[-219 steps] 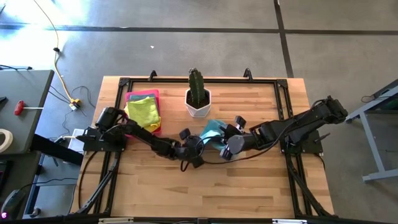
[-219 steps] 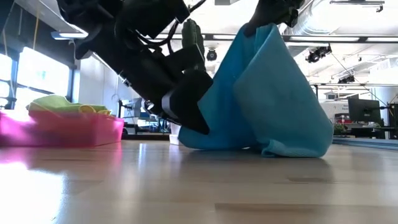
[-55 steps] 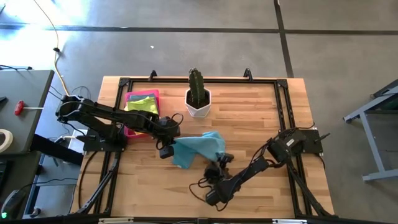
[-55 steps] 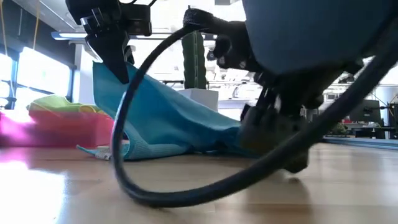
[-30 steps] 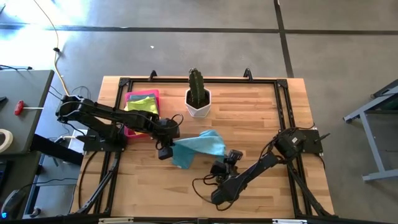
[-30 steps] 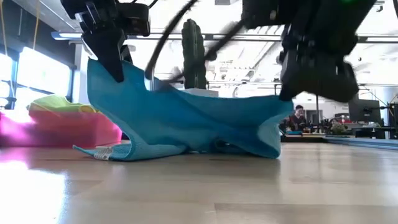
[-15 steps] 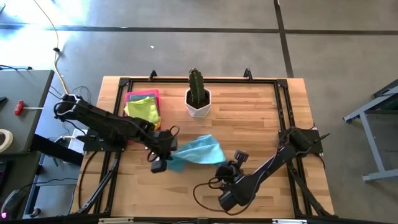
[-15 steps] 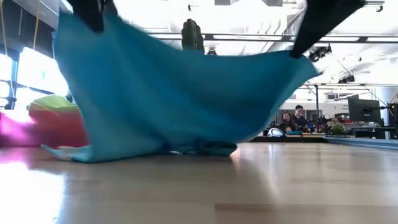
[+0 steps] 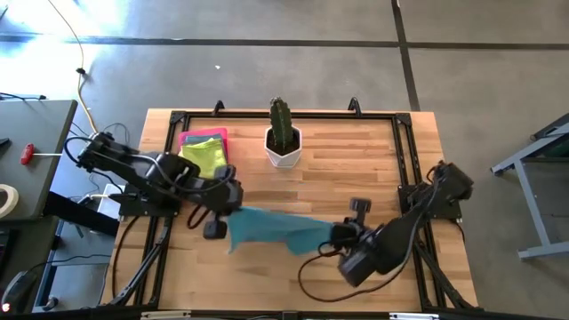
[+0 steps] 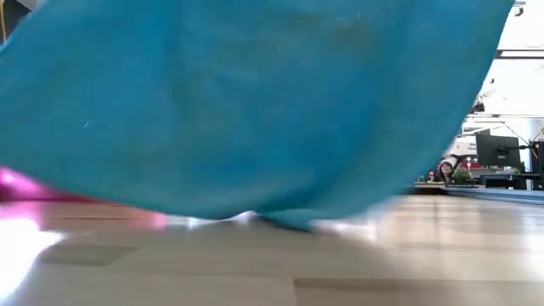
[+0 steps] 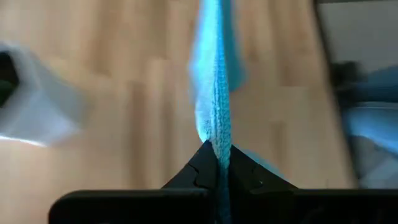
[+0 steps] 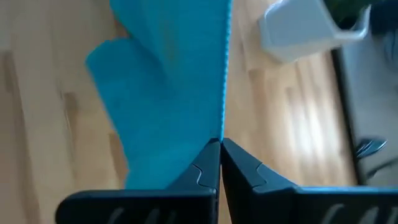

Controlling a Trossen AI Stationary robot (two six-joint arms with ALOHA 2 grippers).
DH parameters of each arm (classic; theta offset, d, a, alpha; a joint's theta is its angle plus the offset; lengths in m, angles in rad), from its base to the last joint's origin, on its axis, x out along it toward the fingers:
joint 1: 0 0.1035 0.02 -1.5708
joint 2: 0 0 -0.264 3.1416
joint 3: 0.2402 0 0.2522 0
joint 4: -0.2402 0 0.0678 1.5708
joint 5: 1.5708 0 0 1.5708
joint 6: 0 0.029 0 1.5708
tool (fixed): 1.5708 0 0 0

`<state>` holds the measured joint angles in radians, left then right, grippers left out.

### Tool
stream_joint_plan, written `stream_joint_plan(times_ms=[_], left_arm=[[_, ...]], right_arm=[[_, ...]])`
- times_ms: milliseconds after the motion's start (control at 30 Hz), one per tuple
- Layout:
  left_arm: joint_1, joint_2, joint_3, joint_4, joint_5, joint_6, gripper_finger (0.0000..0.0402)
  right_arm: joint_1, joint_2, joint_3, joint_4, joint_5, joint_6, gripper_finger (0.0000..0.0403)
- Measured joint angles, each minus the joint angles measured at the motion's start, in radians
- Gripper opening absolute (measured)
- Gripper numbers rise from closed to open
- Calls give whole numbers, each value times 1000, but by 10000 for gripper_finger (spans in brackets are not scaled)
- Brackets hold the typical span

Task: Fold microfiber towels
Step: Fold the blue towel

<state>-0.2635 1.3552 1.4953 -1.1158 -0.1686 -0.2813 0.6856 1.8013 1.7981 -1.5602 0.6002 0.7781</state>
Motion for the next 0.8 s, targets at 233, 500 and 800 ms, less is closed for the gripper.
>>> stream_joint_plan(times_ms=[233, 500, 800], left_arm=[[13, 0, 39, -10, -334, 370, 0], [85, 7, 39, -3, -580, 621, 0], [-9, 91, -124, 40, -144, 251, 0]], right_arm=[[-83, -157, 0, -13, 116, -338, 0], [-236, -273, 0, -13, 172, -561, 0], [-174, -231, -332, 301, -159, -238, 0]])
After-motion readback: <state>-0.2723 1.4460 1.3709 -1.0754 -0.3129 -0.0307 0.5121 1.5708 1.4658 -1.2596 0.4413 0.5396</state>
